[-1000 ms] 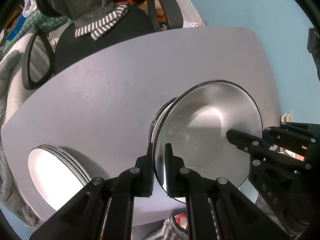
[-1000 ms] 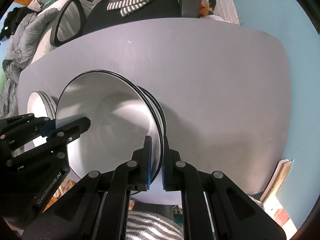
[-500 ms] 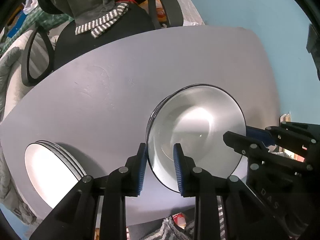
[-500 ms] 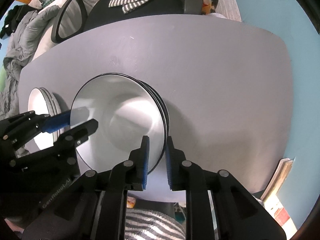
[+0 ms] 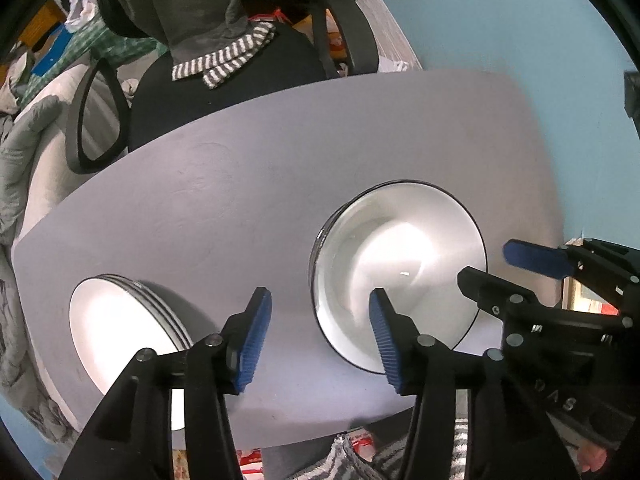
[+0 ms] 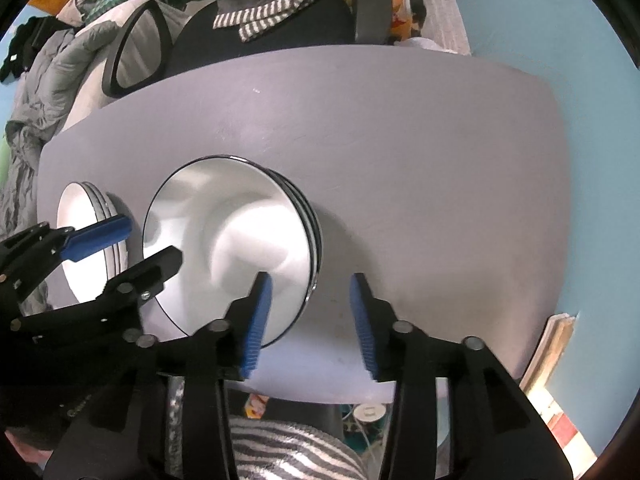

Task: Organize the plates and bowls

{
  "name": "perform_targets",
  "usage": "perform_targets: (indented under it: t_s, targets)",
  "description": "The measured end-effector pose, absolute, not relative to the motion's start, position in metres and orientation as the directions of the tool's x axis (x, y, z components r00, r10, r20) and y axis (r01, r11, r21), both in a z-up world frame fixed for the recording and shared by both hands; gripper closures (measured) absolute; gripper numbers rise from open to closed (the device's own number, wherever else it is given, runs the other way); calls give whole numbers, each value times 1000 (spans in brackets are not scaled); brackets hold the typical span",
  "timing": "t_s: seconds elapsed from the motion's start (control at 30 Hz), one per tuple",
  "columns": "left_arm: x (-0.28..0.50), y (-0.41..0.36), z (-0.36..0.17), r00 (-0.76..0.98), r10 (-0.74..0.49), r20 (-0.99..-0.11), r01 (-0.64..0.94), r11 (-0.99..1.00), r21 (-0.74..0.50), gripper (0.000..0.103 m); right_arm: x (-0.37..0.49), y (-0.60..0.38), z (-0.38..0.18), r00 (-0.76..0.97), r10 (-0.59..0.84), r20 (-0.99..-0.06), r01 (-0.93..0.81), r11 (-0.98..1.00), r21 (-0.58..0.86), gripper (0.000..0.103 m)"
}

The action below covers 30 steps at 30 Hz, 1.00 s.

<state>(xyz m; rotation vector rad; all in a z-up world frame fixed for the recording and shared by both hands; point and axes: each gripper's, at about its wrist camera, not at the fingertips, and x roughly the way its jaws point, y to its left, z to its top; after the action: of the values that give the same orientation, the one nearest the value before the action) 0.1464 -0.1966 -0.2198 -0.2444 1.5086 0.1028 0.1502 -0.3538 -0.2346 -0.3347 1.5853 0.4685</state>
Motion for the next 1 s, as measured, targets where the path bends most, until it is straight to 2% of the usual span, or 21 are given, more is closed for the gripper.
perform_targets:
  t_s: [0.1,0.2,0.27,0.73,0.83,1.0]
  targets:
    - [143,-191,-215,78,-95,-992,-242,964,-111,42,150,-357,-229,-55,74,-996,-481,872,91,44]
    - [139,-186,-212,92,-104,-990,-264,956,-125,36,151,-361,-224,-49,97,-994,-479,871,109,41]
    - [136,-183,-213,97,-125,-987,-274,950,-147,36,151,-363,-221,-57,122,-991,-481,866,134,40]
    - [124,-178,-218,85,-166,-982,-307,934,-184,35,142,-360,-215,-37,84,-996,-567,819,90,40]
    - [123,-177,-218,87,-169,-982,-314,931,-188,31,143,-360,-214,-29,84,-996,-576,813,85,40]
    - [121,-173,-220,86,-183,-979,-321,925,-202,31,146,-366,-216,-22,78,-997,-576,814,76,40]
